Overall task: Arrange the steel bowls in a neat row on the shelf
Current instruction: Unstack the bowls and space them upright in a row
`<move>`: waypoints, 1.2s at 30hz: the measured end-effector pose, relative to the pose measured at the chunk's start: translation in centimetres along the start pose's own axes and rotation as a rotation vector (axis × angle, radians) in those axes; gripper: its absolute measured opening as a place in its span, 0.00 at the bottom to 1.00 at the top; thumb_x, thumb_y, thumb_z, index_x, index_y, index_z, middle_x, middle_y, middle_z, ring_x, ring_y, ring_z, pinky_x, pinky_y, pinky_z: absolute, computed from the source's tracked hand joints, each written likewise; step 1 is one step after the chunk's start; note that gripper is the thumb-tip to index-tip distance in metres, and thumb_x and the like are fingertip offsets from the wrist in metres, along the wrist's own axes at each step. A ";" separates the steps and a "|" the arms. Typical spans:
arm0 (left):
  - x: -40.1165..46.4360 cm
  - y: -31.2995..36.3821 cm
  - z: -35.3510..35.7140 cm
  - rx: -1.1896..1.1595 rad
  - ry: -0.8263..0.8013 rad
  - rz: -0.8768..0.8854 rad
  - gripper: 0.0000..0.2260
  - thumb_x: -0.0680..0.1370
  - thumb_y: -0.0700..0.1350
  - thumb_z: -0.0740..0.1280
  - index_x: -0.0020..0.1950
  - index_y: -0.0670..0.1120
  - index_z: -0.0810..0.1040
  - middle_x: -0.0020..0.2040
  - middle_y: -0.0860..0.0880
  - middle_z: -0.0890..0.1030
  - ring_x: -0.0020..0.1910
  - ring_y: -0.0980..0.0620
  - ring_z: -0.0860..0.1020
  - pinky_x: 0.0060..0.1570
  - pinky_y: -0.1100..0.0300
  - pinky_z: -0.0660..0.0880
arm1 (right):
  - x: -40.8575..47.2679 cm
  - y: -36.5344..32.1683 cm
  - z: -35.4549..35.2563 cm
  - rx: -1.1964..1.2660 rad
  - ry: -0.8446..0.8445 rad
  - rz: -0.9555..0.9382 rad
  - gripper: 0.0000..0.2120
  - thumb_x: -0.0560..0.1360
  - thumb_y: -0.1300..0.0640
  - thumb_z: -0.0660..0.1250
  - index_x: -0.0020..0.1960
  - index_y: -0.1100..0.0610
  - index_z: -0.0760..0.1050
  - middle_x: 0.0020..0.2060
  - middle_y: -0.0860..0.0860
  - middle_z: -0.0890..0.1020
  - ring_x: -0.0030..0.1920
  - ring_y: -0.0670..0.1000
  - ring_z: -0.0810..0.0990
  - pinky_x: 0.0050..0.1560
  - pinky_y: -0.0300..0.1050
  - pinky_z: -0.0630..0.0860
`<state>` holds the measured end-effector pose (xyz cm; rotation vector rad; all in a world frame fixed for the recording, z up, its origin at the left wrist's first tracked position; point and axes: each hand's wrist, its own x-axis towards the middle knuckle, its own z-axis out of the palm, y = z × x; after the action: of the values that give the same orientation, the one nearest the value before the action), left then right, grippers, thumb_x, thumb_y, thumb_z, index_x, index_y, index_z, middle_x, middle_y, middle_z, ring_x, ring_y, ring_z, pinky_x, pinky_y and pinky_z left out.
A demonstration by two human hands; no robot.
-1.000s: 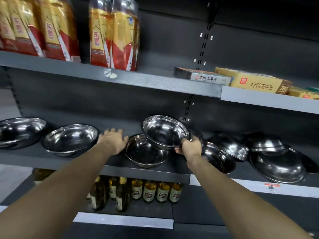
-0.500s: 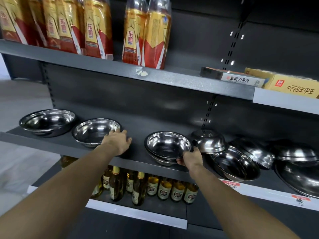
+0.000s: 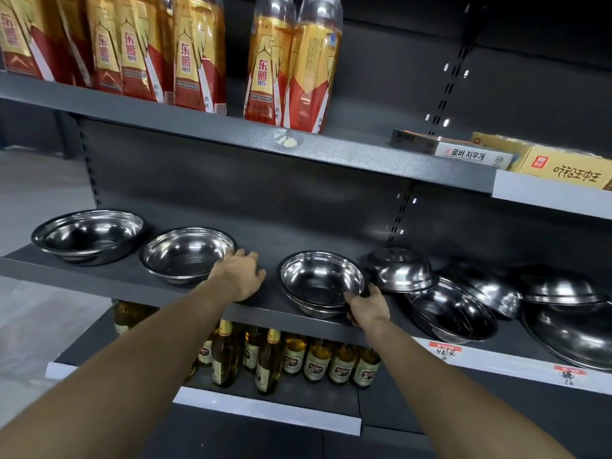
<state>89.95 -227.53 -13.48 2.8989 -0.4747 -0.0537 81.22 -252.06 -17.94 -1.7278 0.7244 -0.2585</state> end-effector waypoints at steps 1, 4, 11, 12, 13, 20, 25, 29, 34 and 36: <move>0.1 0.1 0.1 0.001 -0.005 0.009 0.22 0.82 0.54 0.57 0.72 0.44 0.67 0.71 0.43 0.69 0.71 0.41 0.65 0.67 0.46 0.68 | -0.1 0.0 0.1 -0.003 -0.010 -0.004 0.26 0.77 0.57 0.69 0.73 0.53 0.66 0.40 0.51 0.82 0.30 0.48 0.77 0.28 0.40 0.74; 0.4 0.3 0.4 0.015 -0.021 0.044 0.21 0.82 0.54 0.57 0.72 0.45 0.67 0.71 0.43 0.69 0.71 0.41 0.65 0.68 0.46 0.67 | -0.4 -0.1 0.3 -0.009 -0.028 0.008 0.22 0.76 0.57 0.71 0.67 0.51 0.67 0.40 0.51 0.82 0.30 0.48 0.77 0.27 0.39 0.75; 1.1 1.9 0.5 -0.039 -0.003 0.143 0.21 0.82 0.54 0.56 0.73 0.46 0.67 0.71 0.44 0.69 0.70 0.43 0.66 0.67 0.47 0.68 | -0.7 0.3 0.0 0.007 0.002 0.036 0.11 0.76 0.59 0.71 0.55 0.53 0.72 0.39 0.52 0.81 0.27 0.47 0.76 0.22 0.35 0.72; 1.2 2.4 0.5 -0.052 0.005 0.163 0.21 0.82 0.53 0.56 0.73 0.46 0.68 0.70 0.44 0.70 0.69 0.43 0.67 0.66 0.47 0.69 | -0.7 0.4 -0.4 0.027 0.008 0.049 0.11 0.76 0.58 0.71 0.54 0.52 0.71 0.39 0.52 0.81 0.27 0.48 0.76 0.22 0.35 0.72; 1.2 2.9 0.6 -0.061 0.009 0.183 0.21 0.82 0.53 0.57 0.73 0.46 0.68 0.70 0.44 0.70 0.69 0.43 0.68 0.66 0.46 0.69 | -0.8 0.5 -0.8 0.037 0.016 0.059 0.11 0.77 0.57 0.71 0.54 0.51 0.70 0.39 0.52 0.80 0.27 0.48 0.76 0.22 0.36 0.72; 1.2 8.3 1.2 -0.118 0.020 0.322 0.21 0.81 0.52 0.58 0.73 0.47 0.69 0.71 0.45 0.70 0.70 0.44 0.68 0.67 0.47 0.68 | -0.8 1.6 -5.5 0.008 0.149 0.068 0.19 0.79 0.56 0.67 0.68 0.57 0.69 0.37 0.54 0.80 0.24 0.48 0.76 0.21 0.36 0.73; 0.9 12.5 1.9 -0.098 0.013 0.416 0.21 0.81 0.52 0.58 0.73 0.47 0.69 0.72 0.45 0.70 0.70 0.43 0.69 0.67 0.48 0.68 | -1.5 1.9 -9.0 0.009 0.220 0.081 0.18 0.80 0.57 0.66 0.67 0.59 0.71 0.38 0.52 0.78 0.26 0.49 0.77 0.24 0.39 0.77; 0.8 15.2 2.8 -0.169 -0.028 0.460 0.23 0.81 0.53 0.58 0.75 0.48 0.67 0.72 0.47 0.70 0.69 0.44 0.71 0.63 0.51 0.70 | -2.1 1.7 -11.7 -0.002 0.245 0.097 0.16 0.80 0.56 0.65 0.67 0.58 0.72 0.42 0.54 0.80 0.29 0.50 0.79 0.27 0.40 0.79; 0.7 17.8 3.8 -0.171 -0.058 0.476 0.24 0.81 0.54 0.58 0.76 0.48 0.66 0.72 0.46 0.70 0.69 0.44 0.71 0.65 0.50 0.71 | -2.1 1.5 -14.3 0.034 0.269 0.094 0.16 0.80 0.57 0.65 0.66 0.58 0.70 0.40 0.54 0.81 0.30 0.51 0.80 0.26 0.40 0.77; 0.7 18.7 4.1 -0.148 -0.045 0.479 0.23 0.81 0.53 0.58 0.76 0.48 0.66 0.72 0.46 0.71 0.68 0.44 0.71 0.64 0.50 0.70 | -1.4 1.7 -15.1 0.038 0.273 0.101 0.16 0.80 0.58 0.66 0.66 0.59 0.71 0.42 0.54 0.81 0.29 0.50 0.81 0.23 0.38 0.75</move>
<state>84.48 -245.88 -13.64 2.5689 -1.1051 -0.0779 71.59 -263.46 -14.90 -1.6310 0.9966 -0.4415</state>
